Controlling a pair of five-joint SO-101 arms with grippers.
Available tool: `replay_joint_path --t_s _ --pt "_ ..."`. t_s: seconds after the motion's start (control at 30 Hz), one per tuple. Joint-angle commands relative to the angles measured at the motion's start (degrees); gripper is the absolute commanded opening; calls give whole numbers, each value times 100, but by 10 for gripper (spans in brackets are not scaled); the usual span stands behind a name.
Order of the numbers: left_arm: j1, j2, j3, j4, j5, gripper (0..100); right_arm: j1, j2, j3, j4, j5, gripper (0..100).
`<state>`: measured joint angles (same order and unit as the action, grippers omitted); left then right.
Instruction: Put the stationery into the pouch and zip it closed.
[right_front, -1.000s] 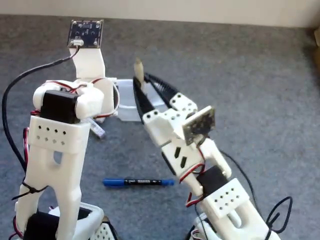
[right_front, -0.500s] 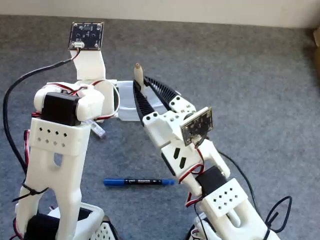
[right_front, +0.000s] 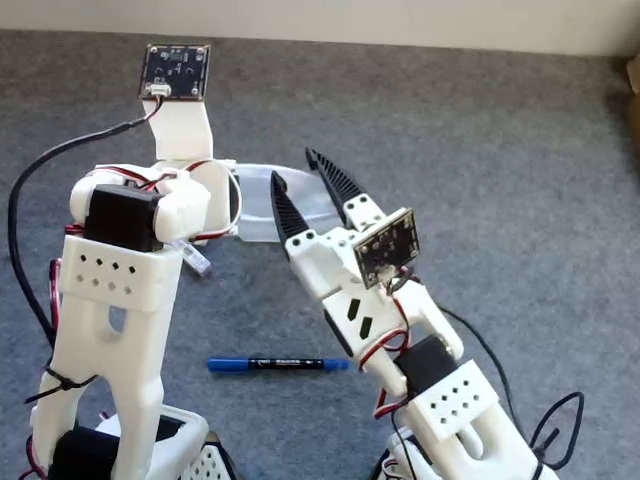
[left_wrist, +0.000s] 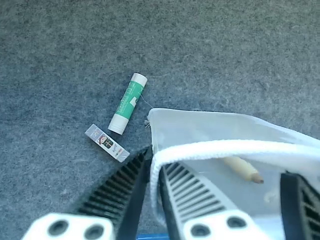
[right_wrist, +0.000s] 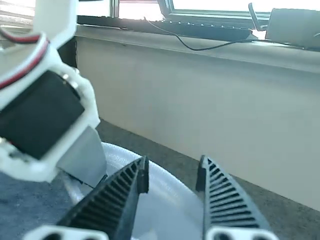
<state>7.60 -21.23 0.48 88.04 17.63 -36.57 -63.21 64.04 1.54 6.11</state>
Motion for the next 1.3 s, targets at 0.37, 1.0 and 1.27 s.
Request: replay_joint_path --t_s 0.37,1.0,1.27 --pt "-110 48 57 -149 62 7 -48 -2299 -127 2132 35 152" --pt "-1314 -1965 -400 -264 79 7 -1121 -2651 -40 3231 -404 152" --pt "-2387 -2624 -338 -220 299 7 -1903 -2642 585 3363 -360 152"
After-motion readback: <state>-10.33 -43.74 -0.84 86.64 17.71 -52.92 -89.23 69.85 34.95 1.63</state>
